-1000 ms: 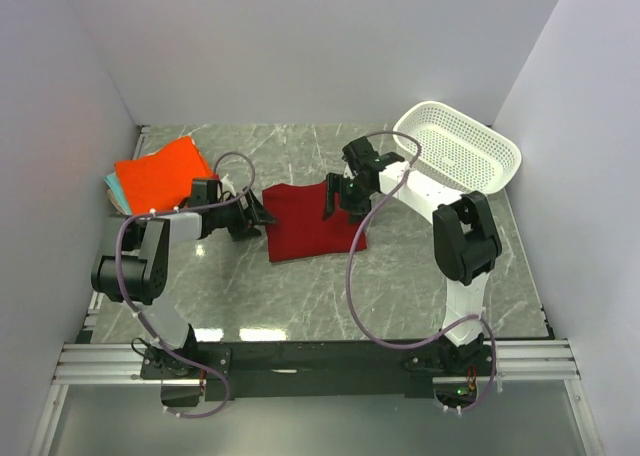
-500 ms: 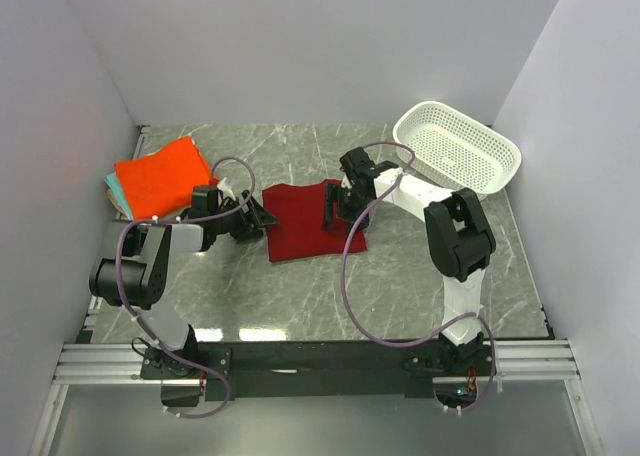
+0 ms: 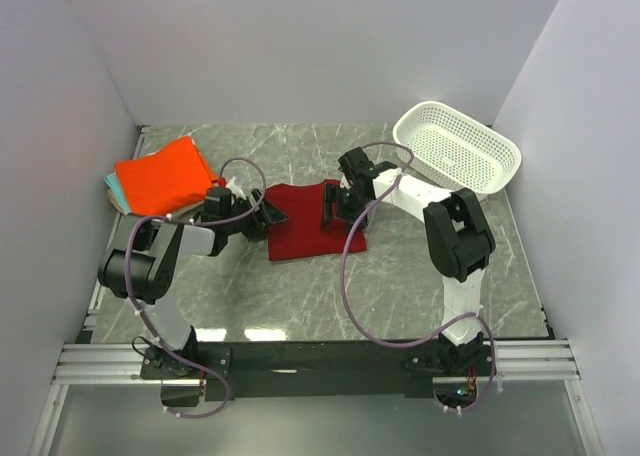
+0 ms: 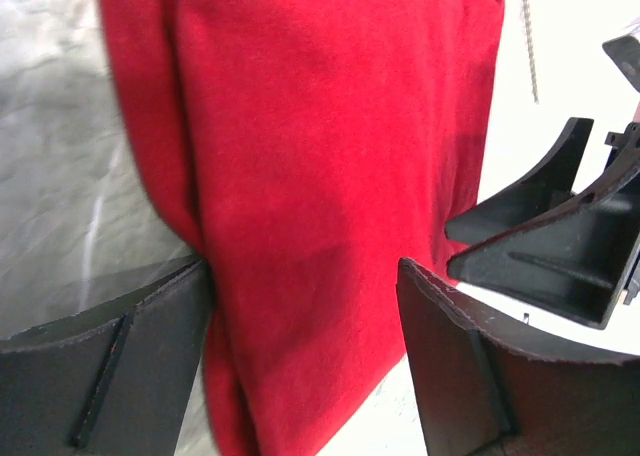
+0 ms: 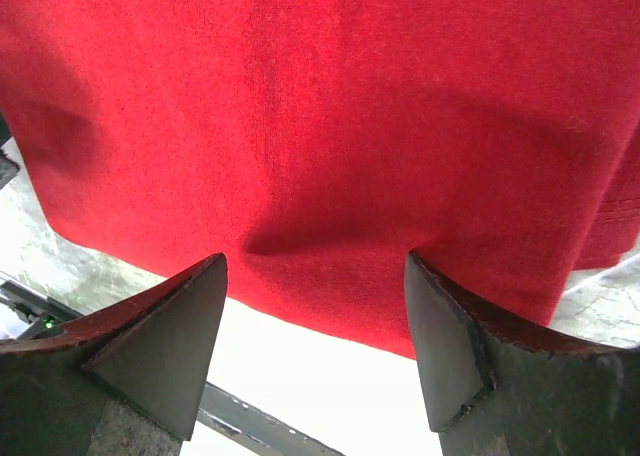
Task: Fold and stack the t-shirts
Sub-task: Neatly place the folded tshirt to the corner
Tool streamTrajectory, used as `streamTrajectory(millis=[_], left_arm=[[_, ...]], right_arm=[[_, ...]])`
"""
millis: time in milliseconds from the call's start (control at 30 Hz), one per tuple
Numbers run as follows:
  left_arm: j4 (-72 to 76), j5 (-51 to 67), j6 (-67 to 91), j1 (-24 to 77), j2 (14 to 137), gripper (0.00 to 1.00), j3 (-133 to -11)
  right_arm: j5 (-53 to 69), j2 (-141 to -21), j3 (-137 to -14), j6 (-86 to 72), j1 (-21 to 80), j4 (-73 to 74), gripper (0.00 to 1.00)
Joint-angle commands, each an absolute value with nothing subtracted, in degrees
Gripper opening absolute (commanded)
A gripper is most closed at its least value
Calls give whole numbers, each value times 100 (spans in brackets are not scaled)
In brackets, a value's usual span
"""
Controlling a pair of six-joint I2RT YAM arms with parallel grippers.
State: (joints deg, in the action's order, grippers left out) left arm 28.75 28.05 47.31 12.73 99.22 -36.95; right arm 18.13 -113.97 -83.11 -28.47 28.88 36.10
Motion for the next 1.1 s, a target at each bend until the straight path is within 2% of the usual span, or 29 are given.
streamTrajectory(millis=[0,200,300,333,400,433,633,867,1067], left_arm=[[2215,2286,4711,1502,10353,79,-3594],[2066,2197,4746,1740,10441,75,-3831],[1786,2040,4693,1801,10459,63,-4016],[1662,1926,4667,1802,10459,54,-4060],[1347,1776,4632,1802,10459,44,-4192],[1223,1697,4606,1802,10450,33,-4245],[-399,748,4193,1802,10336,1,-5017],[-2492,18,3184,1802,10625,0,-6817],[-3541,-614,2419,1802,10942,0,-7890]], right_arm=[[1907,-11478,-8305,-2839,2979,3507,78],[1934,-11549,-8341,-2856,3041,3489,78],[1934,-11575,-8367,-2839,3067,3498,78],[1934,-11575,-8367,-2848,3076,3498,78],[1934,-11575,-8358,-2830,3085,3498,78],[1925,-11566,-8358,-2830,3094,3507,78],[1855,-11479,-8323,-2751,3094,3577,78],[1486,-11259,-8385,-2567,3094,4016,78],[1397,-11004,-8253,-2514,3085,4122,78]])
